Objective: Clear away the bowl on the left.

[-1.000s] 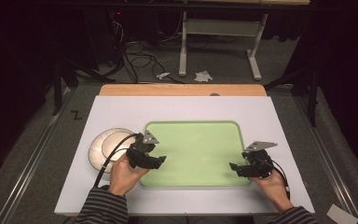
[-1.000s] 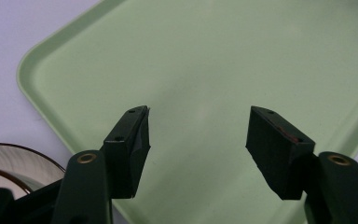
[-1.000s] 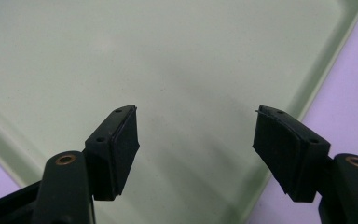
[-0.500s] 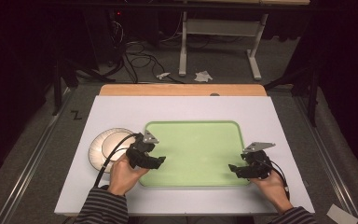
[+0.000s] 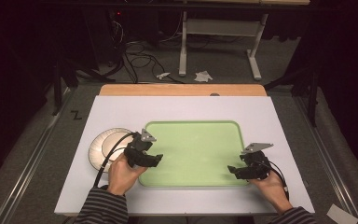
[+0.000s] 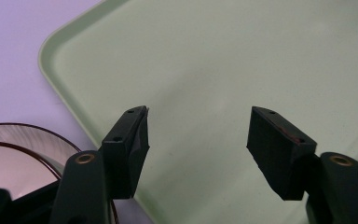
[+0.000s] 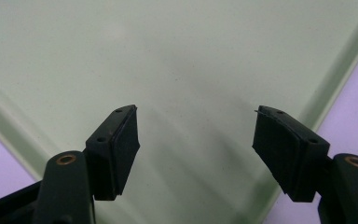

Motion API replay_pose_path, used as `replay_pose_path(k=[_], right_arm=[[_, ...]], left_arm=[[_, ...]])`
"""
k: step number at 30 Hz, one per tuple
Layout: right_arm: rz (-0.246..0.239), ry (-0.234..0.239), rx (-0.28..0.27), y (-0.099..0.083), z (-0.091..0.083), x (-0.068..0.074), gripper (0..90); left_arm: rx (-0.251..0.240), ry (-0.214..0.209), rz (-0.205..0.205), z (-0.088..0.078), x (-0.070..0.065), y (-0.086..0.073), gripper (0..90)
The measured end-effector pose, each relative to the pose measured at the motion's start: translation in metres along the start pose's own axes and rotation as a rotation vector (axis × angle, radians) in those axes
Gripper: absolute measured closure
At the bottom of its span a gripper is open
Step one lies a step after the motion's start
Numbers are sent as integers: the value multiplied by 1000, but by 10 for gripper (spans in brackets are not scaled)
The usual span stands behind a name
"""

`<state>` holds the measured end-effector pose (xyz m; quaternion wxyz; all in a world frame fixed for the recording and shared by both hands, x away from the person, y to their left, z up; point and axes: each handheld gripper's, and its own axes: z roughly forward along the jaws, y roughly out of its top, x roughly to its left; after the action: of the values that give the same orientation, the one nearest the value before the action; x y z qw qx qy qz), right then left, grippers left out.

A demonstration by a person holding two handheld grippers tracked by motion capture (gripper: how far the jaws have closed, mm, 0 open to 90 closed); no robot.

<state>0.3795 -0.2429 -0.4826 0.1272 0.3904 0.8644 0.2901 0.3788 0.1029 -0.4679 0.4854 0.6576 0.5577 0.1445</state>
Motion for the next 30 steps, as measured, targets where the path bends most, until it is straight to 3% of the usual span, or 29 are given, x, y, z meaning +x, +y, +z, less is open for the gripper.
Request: replay_pose_path(k=[12,16,23,26,30], right_arm=[[-10,6,10,0,1,0,324],[-6,7,13,0,2,0,323],[-8,6,16,0,1,1,324],[-6,10,14,0,2,0,324],[-2,6,15,0,1,0,324]], left_arm=[[-26,1,-3,-3,1,2,388],[-41,-28,-64,-6,2,7,389],[-80,-17,-78,-11,7,10,388],[-94,-33,-128,-14,10,15,385],[-113,-27,-146,-17,11,18,380]])
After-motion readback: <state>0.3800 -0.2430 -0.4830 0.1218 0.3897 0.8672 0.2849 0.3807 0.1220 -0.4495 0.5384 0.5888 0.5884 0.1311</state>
